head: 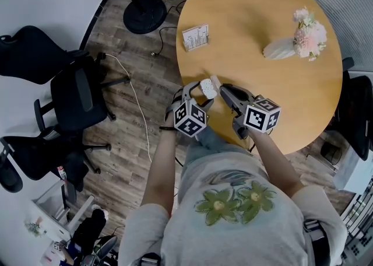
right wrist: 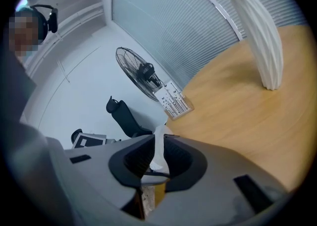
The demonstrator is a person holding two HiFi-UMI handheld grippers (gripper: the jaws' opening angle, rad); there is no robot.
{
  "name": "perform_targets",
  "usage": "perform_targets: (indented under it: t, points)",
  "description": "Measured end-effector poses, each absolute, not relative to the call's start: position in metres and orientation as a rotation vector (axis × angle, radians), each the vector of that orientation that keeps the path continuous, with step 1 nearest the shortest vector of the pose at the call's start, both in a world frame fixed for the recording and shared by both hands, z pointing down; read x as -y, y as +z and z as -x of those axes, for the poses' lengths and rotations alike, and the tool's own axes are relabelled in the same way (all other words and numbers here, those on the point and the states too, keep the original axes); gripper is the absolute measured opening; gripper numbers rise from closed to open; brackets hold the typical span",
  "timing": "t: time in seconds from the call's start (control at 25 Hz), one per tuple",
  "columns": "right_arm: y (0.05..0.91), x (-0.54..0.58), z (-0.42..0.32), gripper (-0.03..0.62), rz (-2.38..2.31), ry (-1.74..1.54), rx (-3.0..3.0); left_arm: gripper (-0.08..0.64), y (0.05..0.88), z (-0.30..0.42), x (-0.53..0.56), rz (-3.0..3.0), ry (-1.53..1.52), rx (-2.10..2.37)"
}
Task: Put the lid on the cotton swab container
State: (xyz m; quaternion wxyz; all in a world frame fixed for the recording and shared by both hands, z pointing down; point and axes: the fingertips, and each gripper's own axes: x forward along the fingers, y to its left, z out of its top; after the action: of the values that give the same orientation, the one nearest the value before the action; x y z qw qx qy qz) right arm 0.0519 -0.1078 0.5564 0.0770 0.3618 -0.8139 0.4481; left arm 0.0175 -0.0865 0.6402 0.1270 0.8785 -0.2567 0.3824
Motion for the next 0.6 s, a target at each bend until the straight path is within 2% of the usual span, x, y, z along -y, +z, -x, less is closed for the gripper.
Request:
perform_targets:
  t: [0.6]
  points:
    - [0.5529,0.1052,-0.0427,0.058,-1.074,1.176,2.443,0.321,0.6399,-0.0157,0.0864,-2.548,1.111,0.759]
